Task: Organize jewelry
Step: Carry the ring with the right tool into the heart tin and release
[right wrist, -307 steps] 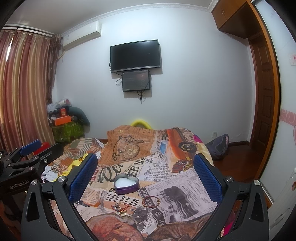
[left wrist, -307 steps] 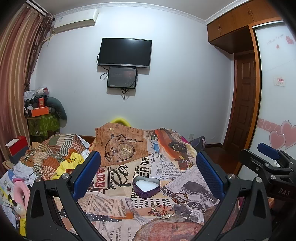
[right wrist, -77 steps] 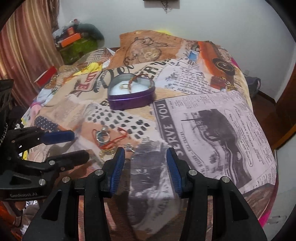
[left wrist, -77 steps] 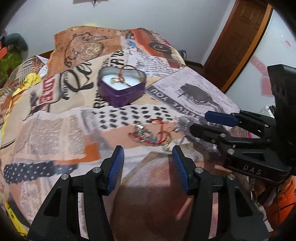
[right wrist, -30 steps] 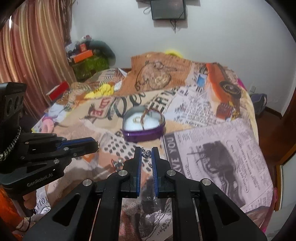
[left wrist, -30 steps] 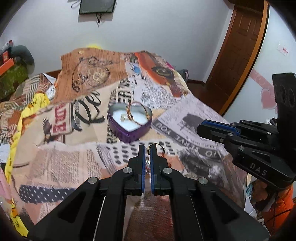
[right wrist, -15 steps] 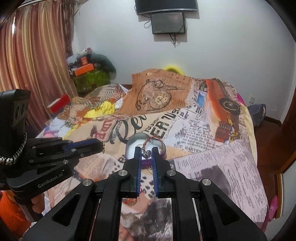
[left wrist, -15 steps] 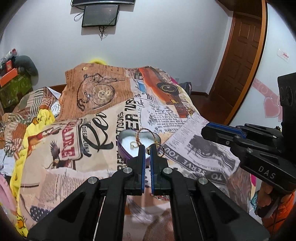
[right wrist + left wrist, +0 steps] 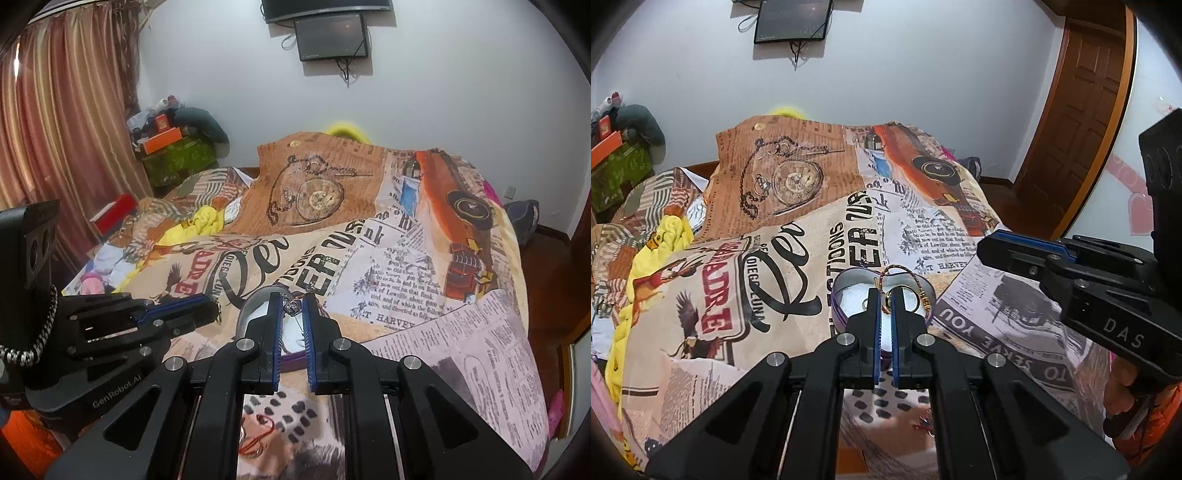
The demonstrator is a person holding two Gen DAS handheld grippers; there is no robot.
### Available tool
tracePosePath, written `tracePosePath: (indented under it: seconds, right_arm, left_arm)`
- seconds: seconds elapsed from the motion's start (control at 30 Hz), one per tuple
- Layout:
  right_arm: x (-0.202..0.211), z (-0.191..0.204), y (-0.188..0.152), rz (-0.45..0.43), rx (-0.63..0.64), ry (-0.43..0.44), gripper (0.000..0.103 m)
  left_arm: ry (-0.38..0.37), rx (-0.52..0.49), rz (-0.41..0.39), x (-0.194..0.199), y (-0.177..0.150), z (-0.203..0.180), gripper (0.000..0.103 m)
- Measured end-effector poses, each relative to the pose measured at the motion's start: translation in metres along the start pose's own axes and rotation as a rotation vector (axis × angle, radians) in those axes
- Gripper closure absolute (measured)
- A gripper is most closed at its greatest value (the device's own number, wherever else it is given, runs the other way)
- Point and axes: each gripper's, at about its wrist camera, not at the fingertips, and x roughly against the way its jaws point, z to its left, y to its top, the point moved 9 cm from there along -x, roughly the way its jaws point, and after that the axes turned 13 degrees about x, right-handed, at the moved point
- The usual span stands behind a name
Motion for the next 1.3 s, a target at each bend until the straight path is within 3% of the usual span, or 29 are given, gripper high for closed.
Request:
tracePosePath:
  seconds: [0.57, 0.83, 1.3]
  right_arm:
    - [-0.061, -0.005, -0.021, 0.148, 0.017, 0.081, 0.094]
    - [-0.077, -0.004, -0.031, 0.215, 0.021, 0.106, 0.094]
    - [-0.074, 0.001, -0.031, 0.239, 0.031, 0.118, 0.091]
  left_arm:
    - [0.014, -0.016, 0.098, -0.053, -0.012, 0.011, 0.1]
    - [0.013, -0.029, 0.11, -0.056, -0.016, 0.008, 0.1]
    - [0.021, -0.008, 0.103, -0.043, -0.011, 0.015, 0.098]
